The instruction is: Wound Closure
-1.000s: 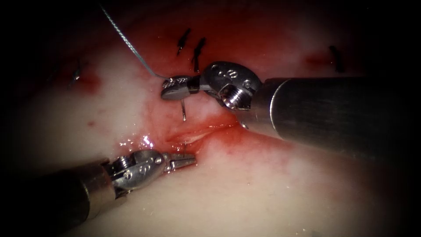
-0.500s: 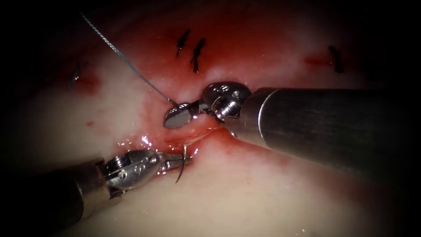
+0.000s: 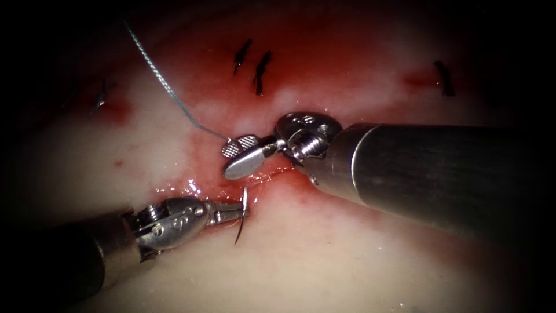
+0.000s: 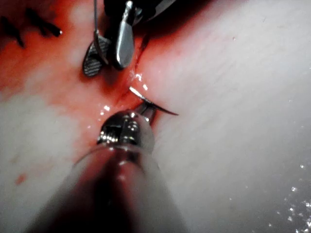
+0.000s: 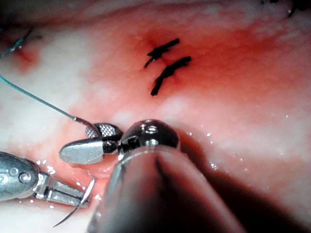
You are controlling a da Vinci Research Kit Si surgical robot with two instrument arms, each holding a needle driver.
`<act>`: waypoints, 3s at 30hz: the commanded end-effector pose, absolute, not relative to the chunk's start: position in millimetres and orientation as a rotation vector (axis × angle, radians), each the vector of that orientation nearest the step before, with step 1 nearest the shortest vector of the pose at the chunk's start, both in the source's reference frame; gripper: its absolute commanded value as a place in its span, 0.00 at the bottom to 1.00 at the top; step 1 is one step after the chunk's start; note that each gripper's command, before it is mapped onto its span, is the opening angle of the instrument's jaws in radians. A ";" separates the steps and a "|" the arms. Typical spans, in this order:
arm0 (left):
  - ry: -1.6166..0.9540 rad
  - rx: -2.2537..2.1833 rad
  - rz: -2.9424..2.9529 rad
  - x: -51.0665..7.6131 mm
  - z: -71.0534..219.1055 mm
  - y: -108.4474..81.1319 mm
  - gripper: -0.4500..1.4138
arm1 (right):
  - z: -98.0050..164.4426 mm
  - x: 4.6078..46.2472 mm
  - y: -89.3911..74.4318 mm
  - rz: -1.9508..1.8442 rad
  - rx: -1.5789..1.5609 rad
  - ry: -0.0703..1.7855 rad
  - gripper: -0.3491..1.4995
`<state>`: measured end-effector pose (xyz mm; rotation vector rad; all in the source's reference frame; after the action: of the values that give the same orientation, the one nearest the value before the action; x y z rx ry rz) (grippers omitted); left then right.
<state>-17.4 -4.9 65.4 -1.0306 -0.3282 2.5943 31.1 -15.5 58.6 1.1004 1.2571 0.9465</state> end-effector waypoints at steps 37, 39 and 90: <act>0.003 -1.529 2.826 -17.7 63.3 -4.7 0.40 | 57.0 21.2 -9.7 1.051 0.855 1.436 0.65; 0.006 -1.526 2.826 -17.9 63.4 -4.7 0.49 | 57.1 21.3 -9.7 1.033 0.833 1.443 0.66; -0.256 -1.702 2.334 -20.6 64.4 -4.3 0.00 | 57.5 21.6 -10.5 1.022 0.811 1.456 0.57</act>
<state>-20.2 -4.3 63.1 -1.7116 -0.3158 2.2783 20.8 -10.5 56.9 0.8096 1.4533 1.0215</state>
